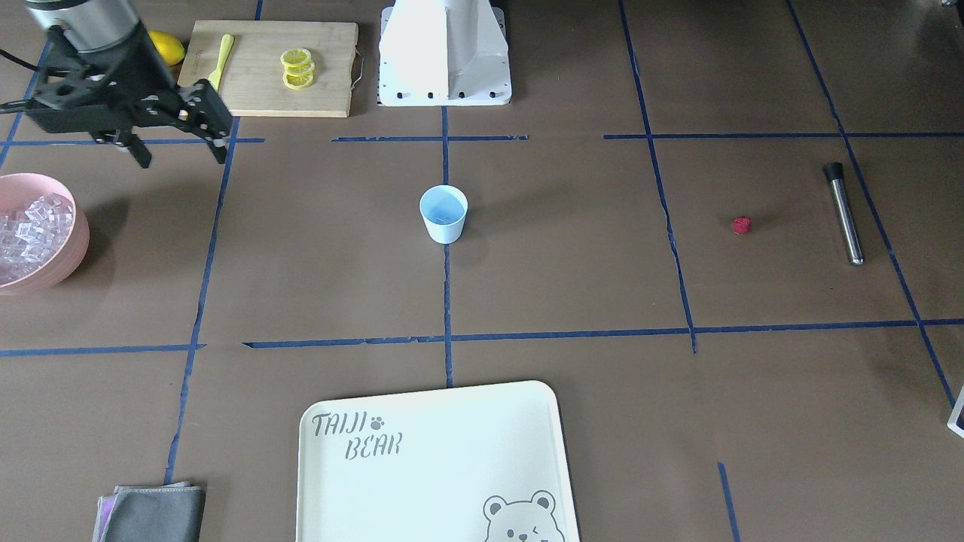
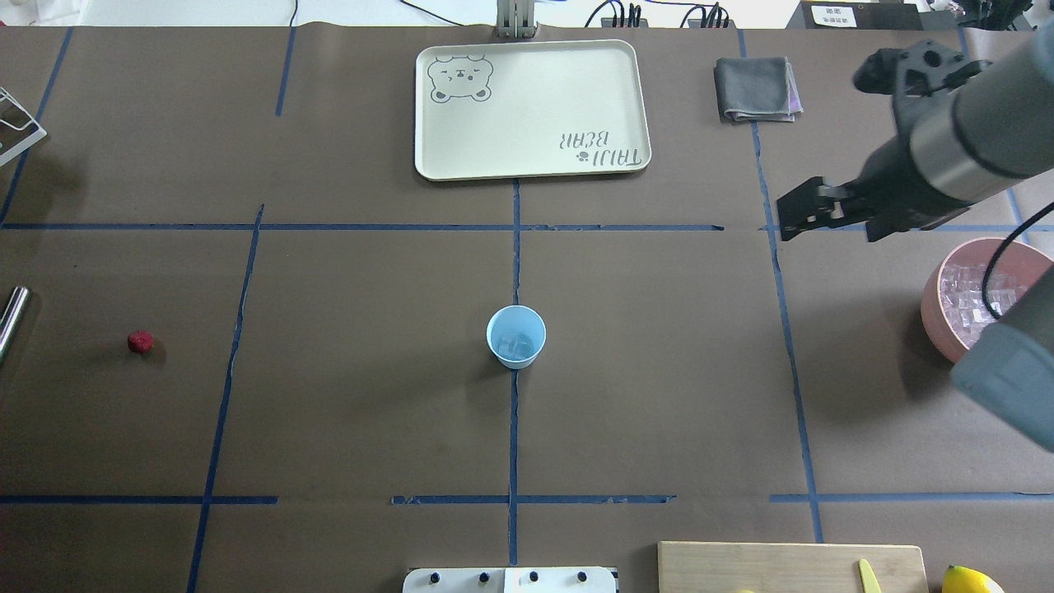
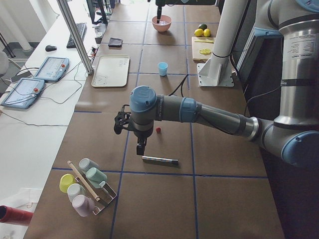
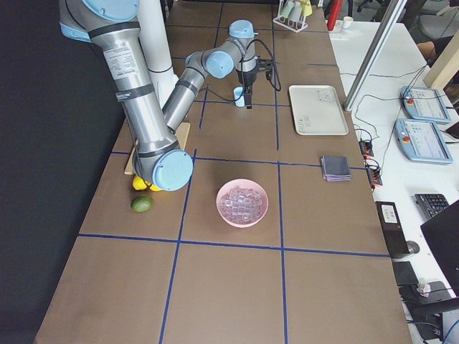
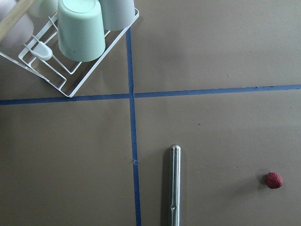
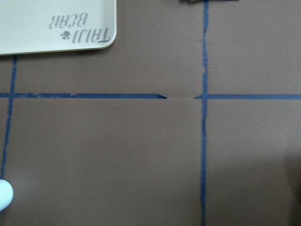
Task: Mash ice and strawberries in cup
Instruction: 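Release the cube into the cup and move the right gripper back to the bowl, then lower the right gripper into the pink bowl and grasp a third ice cube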
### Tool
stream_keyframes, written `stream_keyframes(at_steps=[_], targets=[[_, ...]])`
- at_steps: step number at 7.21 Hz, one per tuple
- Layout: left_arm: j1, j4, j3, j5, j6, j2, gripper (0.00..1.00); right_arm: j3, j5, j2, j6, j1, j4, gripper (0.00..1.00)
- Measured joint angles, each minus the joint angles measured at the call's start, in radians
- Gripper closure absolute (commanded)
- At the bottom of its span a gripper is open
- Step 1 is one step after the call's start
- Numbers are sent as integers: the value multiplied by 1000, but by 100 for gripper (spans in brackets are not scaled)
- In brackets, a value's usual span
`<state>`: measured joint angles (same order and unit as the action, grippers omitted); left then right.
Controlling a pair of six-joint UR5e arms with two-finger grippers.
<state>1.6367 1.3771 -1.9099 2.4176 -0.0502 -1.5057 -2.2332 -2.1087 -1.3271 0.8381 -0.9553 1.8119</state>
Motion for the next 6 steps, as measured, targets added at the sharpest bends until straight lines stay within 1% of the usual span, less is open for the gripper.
stream_keyframes(at_steps=[1,2,3,5,6], targets=[[0,0,-2,0,0,0,0,3,-54,-89,-140,-94,-27,1],[0,0,-4,0,0,1,0,27,-96,-169,-264,-172,-65,1],[0,0,-6,0,1,1,0,67,-122,-228,-348,-220,-116,1],[0,0,-10,0,0,2,0,187,-154,-316,-401,-254,-304,1],[1,0,-11,0,0,2,0,241,-160,-335,-400,-257,-369,2]])
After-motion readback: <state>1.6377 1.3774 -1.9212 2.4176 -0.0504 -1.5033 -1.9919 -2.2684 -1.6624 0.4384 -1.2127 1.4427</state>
